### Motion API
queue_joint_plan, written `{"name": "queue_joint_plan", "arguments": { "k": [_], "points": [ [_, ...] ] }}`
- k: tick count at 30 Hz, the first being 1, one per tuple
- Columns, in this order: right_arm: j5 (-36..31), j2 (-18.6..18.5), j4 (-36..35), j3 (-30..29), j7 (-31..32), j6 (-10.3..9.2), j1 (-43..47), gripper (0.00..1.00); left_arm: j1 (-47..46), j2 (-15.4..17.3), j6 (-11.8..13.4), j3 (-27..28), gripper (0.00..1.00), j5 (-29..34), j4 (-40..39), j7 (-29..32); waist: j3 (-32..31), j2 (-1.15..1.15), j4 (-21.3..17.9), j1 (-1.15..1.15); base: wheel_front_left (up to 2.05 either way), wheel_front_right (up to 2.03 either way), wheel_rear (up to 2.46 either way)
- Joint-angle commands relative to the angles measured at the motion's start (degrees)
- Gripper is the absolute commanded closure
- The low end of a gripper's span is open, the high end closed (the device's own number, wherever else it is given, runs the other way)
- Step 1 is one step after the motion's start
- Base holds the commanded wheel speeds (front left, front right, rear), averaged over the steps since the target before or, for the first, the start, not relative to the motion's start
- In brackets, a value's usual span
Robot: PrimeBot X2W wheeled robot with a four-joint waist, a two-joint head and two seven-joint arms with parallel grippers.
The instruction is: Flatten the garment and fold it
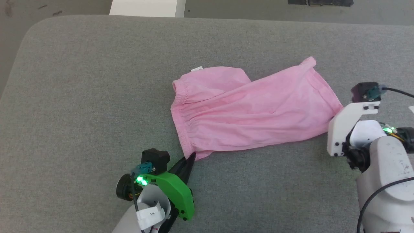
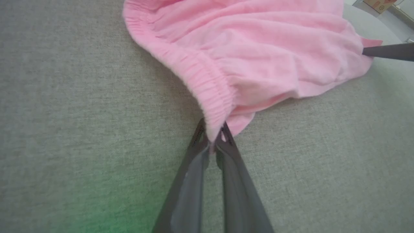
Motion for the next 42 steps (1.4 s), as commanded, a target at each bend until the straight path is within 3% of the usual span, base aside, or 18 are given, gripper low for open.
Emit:
{"name": "queue_joint_plan", "arguments": {
  "k": [1,7,14,17,22,26,31,37,42],
  "points": [
    [1.19,0.38,-0.63,0.62,0.14,0.20,1.92,1.00,-0.57,0.43,-0.11,0.15,1.00,-0.53,0.05,-0.34,-0.64,0.00,-0.25,0.00,0.00,0.00,0.00],
    [7.41,0.38,-11.80,2.15,-2.22,0.20,7.72,1.00,1.02,1.98,-0.87,0.63,1.00,-2.58,-5.86,0.58,-3.41,0.00,-1.11,0.00,0.00,0.00,0.00],
    [11.42,-2.37,-32.07,5.01,2.21,0.20,15.14,1.00,2.87,7.70,-1.55,3.47,1.00,-7.40,-23.04,7.78,-5.73,0.00,-3.30,0.00,0.00,0.00,0.00],
    [13.16,-5.70,-41.00,6.60,6.01,0.20,14.05,1.00,0.16,9.40,-2.15,5.78,1.00,-15.03,-32.24,13.60,-5.69,0.00,-4.24,0.00,0.00,0.00,0.00],
    [14.75,-10.70,-46.45,9.25,9.84,0.20,5.80,1.00,-10.59,13.45,-2.47,8.18,1.00,-18.14,-36.48,21.00,-3.20,0.00,-4.96,0.00,0.00,0.00,0.00],
    [15.38,-14.11,-45.58,12.30,11.70,0.20,-4.62,1.00,-22.16,15.11,-2.22,9.75,1.00,-16.59,-34.17,23.96,0.55,0.00,-5.92,0.00,0.00,0.00,0.00],
    [14.74,-16.22,-39.72,16.81,11.79,0.20,-17.94,1.00,-35.82,14.43,-0.76,11.32,1.00,-13.62,-27.99,23.85,6.12,0.00,-7.25,0.00,0.00,0.00,0.00],
    [11.33,-16.40,-29.22,21.22,6.72,0.20,-35.44,1.00,-52.73,13.23,2.94,14.90,1.00,-8.30,-16.52,17.99,13.42,0.00,-9.14,0.00,0.00,0.00,0.00],
    [7.27,-14.68,-23.71,21.12,-0.71,0.20,-45.54,1.00,-62.55,12.48,4.27,17.66,1.00,-6.29,-10.31,10.75,16.76,0.00,-10.08,0.00,0.00,0.00,0.00]
  ]
}}
